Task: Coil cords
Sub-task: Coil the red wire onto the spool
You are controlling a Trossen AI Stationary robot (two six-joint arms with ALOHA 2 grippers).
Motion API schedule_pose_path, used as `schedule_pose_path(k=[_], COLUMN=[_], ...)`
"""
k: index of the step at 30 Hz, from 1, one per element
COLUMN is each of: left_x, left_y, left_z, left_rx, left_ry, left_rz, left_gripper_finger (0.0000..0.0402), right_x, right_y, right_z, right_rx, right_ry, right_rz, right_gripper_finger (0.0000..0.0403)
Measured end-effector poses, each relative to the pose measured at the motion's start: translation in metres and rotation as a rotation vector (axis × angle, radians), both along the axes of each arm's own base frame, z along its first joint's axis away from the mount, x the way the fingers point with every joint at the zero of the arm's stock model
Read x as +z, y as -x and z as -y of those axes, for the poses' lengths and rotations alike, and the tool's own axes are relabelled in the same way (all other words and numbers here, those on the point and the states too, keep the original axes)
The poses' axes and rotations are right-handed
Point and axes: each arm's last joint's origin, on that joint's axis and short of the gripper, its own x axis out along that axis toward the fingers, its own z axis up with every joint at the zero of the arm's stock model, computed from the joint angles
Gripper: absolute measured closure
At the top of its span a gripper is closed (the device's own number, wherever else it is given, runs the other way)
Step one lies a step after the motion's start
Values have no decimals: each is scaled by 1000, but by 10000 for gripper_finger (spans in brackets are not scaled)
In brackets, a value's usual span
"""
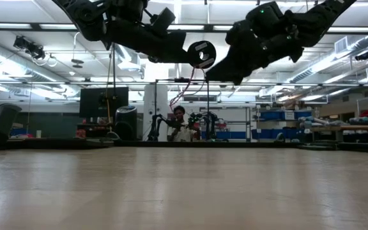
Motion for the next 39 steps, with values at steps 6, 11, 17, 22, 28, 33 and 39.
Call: schedule_pose_path(k=[6, 11, 17, 22, 28, 33, 39], left_x=[0, 0, -1, -1, -1, -1, 2], left_y=[0, 0, 0, 0, 0, 0, 0], left_z=[0, 0, 0, 0, 0, 0, 0], left_rx=[0, 0, 0, 6, 11, 13, 17], left_ry=[0, 0, 3, 3, 2, 3, -1], left_rz=[0, 0, -9, -14, -12, -5, 28], left_gripper_finger=[400, 400, 400, 400, 400, 400, 400], right_x=[1, 1, 3, 9, 10, 11, 10], right_y=[-5, -6, -7, -9, -11, -11, -11], right_z=[-13, -16, -15, -16, -21, -22, -21], right_rx=[-40, -41, -47, -69, -134, -178, -175], right_ry=[120, 101, 96, 124, 157, 175, 182], right_rz=[-2, -1, 8, 66, 60, 65, 57], right_gripper_finger=[275, 275, 275, 275, 279, 285, 292])
